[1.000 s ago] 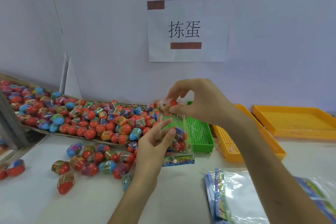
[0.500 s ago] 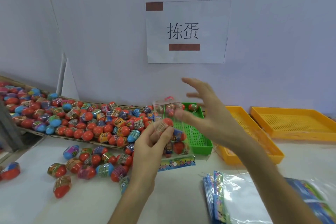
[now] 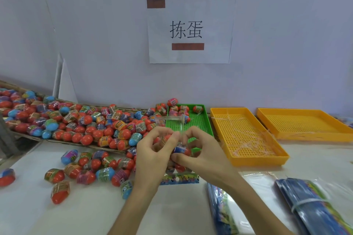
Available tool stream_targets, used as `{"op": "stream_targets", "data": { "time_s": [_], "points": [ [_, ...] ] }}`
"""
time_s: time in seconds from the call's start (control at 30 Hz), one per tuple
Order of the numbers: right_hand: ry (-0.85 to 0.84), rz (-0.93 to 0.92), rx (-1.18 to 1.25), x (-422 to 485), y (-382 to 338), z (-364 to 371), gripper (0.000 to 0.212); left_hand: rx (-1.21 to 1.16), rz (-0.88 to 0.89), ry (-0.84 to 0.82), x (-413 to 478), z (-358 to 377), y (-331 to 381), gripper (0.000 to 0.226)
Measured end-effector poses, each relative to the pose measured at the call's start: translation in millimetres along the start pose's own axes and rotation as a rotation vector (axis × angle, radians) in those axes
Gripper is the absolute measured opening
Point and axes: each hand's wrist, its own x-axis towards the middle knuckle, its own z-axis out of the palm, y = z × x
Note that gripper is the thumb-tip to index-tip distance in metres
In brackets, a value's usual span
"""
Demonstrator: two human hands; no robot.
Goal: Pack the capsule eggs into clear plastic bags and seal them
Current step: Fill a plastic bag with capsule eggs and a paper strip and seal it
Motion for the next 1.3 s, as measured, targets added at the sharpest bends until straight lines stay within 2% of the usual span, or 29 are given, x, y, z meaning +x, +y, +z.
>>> {"op": "stream_targets", "data": {
  "time_s": [0.23,0.43,0.53,0.63,0.77,0.83,0.93,1.1,1.23,1.3],
  "points": [
    [0.058,-0.047,-0.078,-2.0,-2.1,5.8,0.031,0.033,0.025,0.015,0.9,-0.4,-3.0,0.014],
    [0.085,0.030,0.064,-0.3,-1.1,6.0,0.033,-0.002,0.048,-0.079,-1.1,2.5,1.6,0.011],
    [0.086,0.056,0.198,0.6,-4.5,1.8,0.030,-0.087,0.010,-0.135,-2.1,4.4,4.3,0.031],
    [0.063,0.075,0.295,1.3,-6.7,-3.9,0.026,-0.127,0.002,-0.156,-2.0,1.2,6.1,0.029],
    [0.003,0.055,0.175,1.9,-6.3,-6.7,0.027,-0.152,-0.024,-0.042,2.0,-4.4,4.2,0.008],
    [0.018,0.046,0.256,2.5,-6.8,-5.6,0.024,-0.179,-0.069,0.011,4.0,-6.1,3.1,0.018],
    [0.151,0.034,0.295,3.8,-8.1,-8.0,0.004,-0.208,-0.140,0.029,5.0,-6.2,2.7,0.027],
    [0.223,0.037,0.355,4.2,-4.9,-15.0,0.009,-0.166,-0.140,-0.018,3.5,-2.3,1.4,0.035],
    [0.225,0.030,0.339,4.2,-5.6,-12.1,0.009,-0.153,-0.122,0.082,4.0,-0.3,2.0,0.013],
    [0.251,0.046,0.342,4.0,-5.5,-10.2,0.011,-0.160,-0.129,0.133,4.3,-0.5,1.2,0.017]
  ]
}}
